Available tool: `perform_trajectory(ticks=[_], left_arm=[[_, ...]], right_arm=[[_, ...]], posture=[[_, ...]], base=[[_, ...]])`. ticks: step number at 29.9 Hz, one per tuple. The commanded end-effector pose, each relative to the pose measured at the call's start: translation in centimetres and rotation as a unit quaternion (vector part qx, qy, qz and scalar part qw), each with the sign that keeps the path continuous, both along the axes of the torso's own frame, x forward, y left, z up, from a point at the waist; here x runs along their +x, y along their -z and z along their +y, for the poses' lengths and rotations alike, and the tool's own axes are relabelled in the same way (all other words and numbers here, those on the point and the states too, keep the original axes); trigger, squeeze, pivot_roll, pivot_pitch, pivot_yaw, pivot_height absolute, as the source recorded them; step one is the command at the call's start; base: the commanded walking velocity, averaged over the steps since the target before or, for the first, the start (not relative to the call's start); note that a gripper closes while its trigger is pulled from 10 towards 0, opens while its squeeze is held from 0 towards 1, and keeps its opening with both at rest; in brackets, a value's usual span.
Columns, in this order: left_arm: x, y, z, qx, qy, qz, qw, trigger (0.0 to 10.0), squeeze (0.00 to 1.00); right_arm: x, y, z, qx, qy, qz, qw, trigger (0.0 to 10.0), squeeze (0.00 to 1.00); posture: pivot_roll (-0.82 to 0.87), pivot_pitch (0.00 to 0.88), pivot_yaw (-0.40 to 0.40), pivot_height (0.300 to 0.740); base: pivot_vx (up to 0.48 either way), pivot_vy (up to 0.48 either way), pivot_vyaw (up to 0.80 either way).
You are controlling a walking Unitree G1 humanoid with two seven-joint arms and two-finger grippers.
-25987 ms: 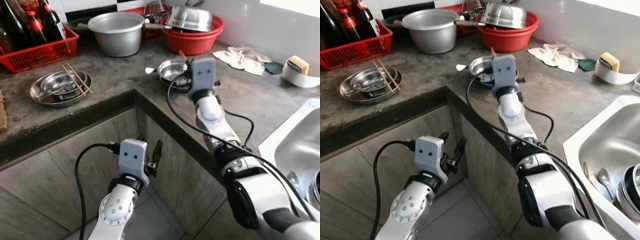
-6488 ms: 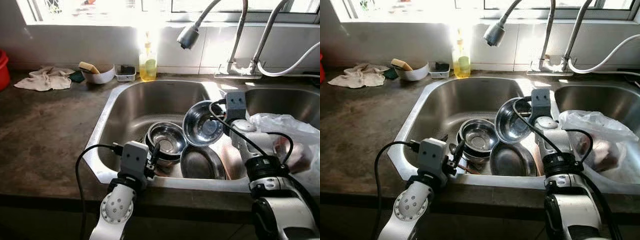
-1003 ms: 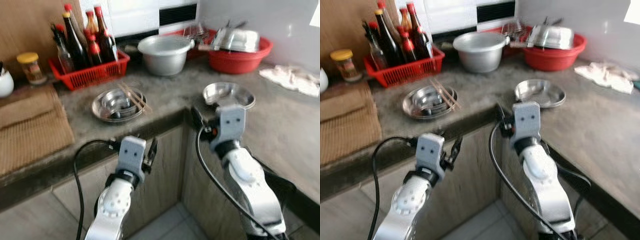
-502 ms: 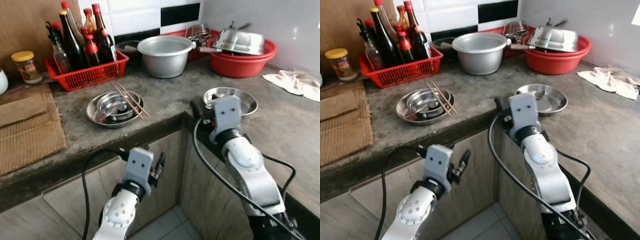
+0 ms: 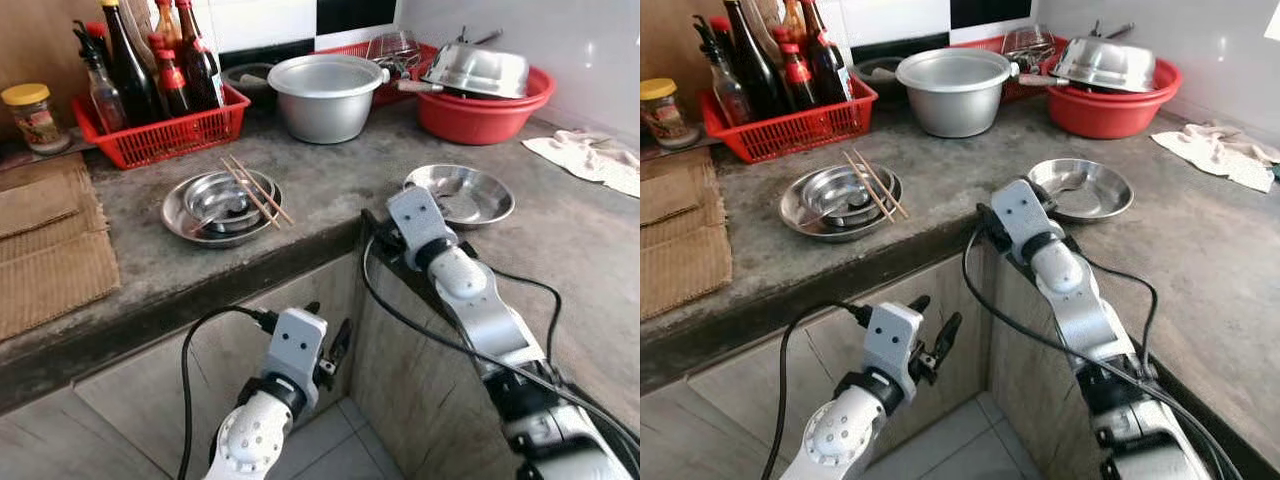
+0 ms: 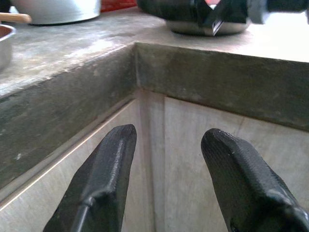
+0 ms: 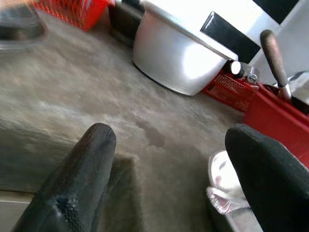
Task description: Kitchen organization
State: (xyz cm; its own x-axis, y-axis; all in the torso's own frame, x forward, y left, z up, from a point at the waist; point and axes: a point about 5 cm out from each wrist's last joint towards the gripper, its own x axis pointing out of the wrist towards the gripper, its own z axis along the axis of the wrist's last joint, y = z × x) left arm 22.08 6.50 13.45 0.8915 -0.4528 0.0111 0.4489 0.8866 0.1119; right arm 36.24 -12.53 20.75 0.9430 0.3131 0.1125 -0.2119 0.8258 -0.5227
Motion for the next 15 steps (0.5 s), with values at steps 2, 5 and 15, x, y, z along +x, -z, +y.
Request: perform_trajectory(ticks=[2, 5, 15], left_arm=[[-0.4, -0.4, -0.1, -0.003, -0.004, -0.004, 1.000, 10.0, 0.00], [-0.7, -0.4, -0.1, -0.005, -0.005, -0.003, 1.000, 10.0, 0.00], [-0.7, -0.5, 0.0, -0.008, -0.011, 0.003, 1.000, 10.0, 0.00]], right_arm=[[0.6, -0.2, -0.3, -0.019, 0.009, -0.007, 1.000, 10.0, 0.00], [1.5, 0.0, -0.8, -0.031, 0.024, 0.002, 0.999, 10.0, 0.00], [2.5, 0.3, -2.3, -0.031, 0.055, 0.010, 0.998, 10.0, 0.00]], posture=[[0.05, 0.140, -0.056, 0.740], [0.06, 0.149, -0.057, 0.740], [0.06, 0.156, -0.057, 0.740]], base=[[0.000, 0.000, 0.00], [0.000, 0.000, 0.00], [0.000, 0.000, 0.00]])
